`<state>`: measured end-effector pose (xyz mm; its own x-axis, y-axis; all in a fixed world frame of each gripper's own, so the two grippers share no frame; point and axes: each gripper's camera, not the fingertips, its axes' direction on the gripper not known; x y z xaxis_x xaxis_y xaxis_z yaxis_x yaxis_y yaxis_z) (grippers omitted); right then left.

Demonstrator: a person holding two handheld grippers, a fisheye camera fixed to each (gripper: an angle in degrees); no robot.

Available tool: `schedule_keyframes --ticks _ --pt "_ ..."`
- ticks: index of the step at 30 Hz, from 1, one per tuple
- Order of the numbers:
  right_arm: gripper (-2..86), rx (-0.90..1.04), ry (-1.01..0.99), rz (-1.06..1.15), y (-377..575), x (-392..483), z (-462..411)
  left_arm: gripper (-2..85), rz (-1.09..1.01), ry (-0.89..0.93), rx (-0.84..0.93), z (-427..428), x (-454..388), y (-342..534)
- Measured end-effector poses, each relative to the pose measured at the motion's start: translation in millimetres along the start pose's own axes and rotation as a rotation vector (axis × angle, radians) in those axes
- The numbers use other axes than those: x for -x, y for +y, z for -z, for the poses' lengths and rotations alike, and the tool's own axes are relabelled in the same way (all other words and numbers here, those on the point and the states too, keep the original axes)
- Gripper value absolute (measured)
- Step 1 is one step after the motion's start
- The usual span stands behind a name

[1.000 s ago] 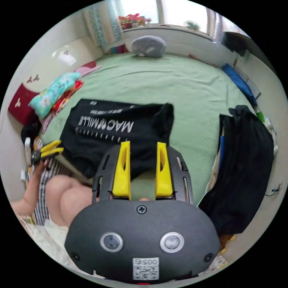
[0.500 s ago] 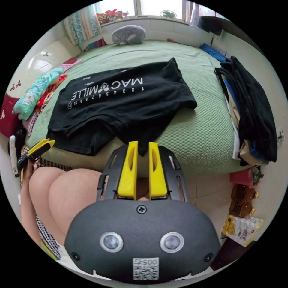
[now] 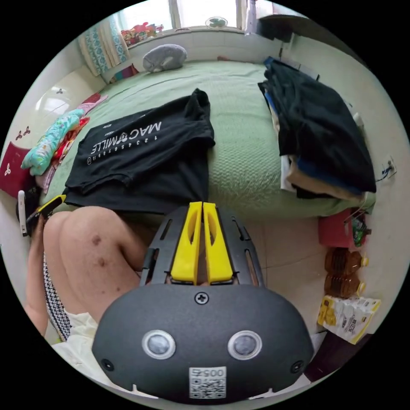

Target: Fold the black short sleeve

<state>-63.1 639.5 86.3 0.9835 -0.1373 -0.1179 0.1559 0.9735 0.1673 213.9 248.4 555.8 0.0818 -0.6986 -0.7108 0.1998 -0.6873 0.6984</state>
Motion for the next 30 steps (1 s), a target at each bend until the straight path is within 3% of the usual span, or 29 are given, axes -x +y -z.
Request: schedule_keyframes --ticks 5,10,17,21,26,30 --pt "2.3 0.075 -0.034 0.057 7.0 6.1 -16.8 8.3 0.004 0.023 0.016 -6.0 -3.7 14.4" --pt "9.4 -0.068 -0.064 0.343 8.7 34.2 11.0 14.3 -0.202 -0.022 -0.078 18.2 -25.2 11.9" --pt "11.2 -0.083 0.001 0.655 -11.1 91.6 -2.3 17.6 -0.467 -0.103 -0.028 -4.6 -73.6 -17.8" --pt "9.4 -0.060 0.007 0.747 -24.4 114.8 -15.9 16.8 -0.550 -0.114 0.034 -27.1 -90.1 -28.3" --pt "0.6 -0.032 0.076 0.747 -36.0 125.2 -30.0 11.0 -0.510 -0.043 0.034 -30.4 -85.0 -34.7" --pt "-0.5 -0.029 -0.032 0.700 -49.5 116.8 -17.0 3.8 -0.538 -0.031 0.027 -20.7 -77.8 -38.5"
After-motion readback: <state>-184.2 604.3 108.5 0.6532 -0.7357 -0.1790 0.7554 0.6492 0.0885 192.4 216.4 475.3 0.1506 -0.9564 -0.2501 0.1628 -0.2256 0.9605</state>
